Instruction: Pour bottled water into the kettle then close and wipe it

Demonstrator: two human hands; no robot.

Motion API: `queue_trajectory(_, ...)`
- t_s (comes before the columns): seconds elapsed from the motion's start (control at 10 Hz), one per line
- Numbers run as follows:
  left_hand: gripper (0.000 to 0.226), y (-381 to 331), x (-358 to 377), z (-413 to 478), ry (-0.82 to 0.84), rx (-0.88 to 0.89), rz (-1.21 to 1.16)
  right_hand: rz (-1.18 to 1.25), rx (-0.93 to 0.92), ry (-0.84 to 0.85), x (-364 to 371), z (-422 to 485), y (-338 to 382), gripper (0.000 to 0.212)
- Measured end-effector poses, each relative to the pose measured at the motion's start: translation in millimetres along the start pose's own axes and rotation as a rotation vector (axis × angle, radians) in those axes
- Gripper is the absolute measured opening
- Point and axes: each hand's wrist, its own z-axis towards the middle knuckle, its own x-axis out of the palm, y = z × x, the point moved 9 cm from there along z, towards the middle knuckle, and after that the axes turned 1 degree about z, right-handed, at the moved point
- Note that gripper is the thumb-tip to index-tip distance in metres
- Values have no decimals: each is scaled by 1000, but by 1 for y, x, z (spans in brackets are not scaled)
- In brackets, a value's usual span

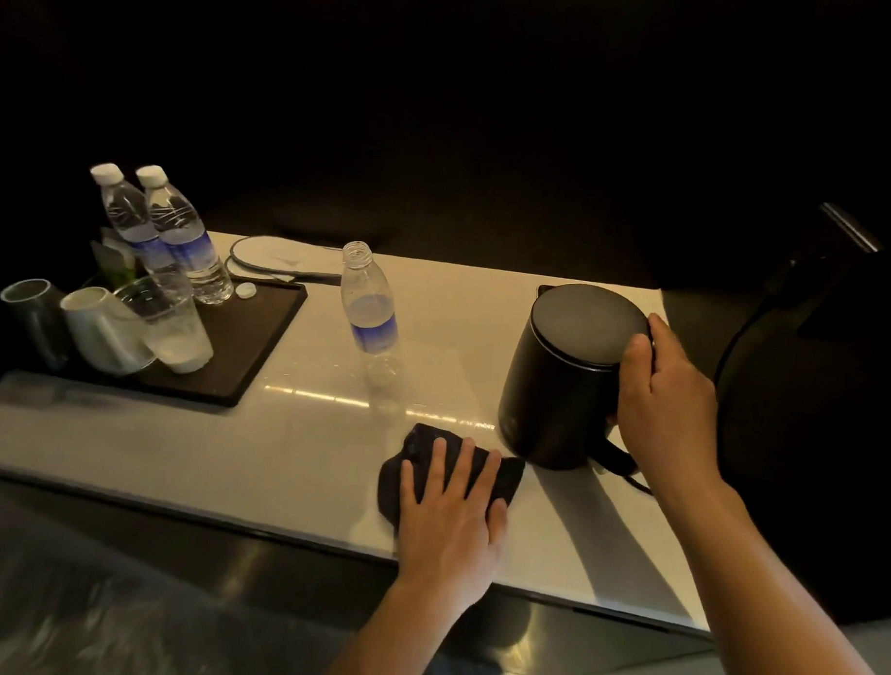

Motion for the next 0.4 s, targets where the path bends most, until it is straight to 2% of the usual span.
queue_trajectory(0.2, 65, 49, -10, 12, -26, -75, -94, -26, 14, -87, -10, -4, -10, 51)
queue_trajectory(0.4, 61, 131, -9, 13, 88, -242, -271, -224, -44, -220, -35, -39, 9, 38)
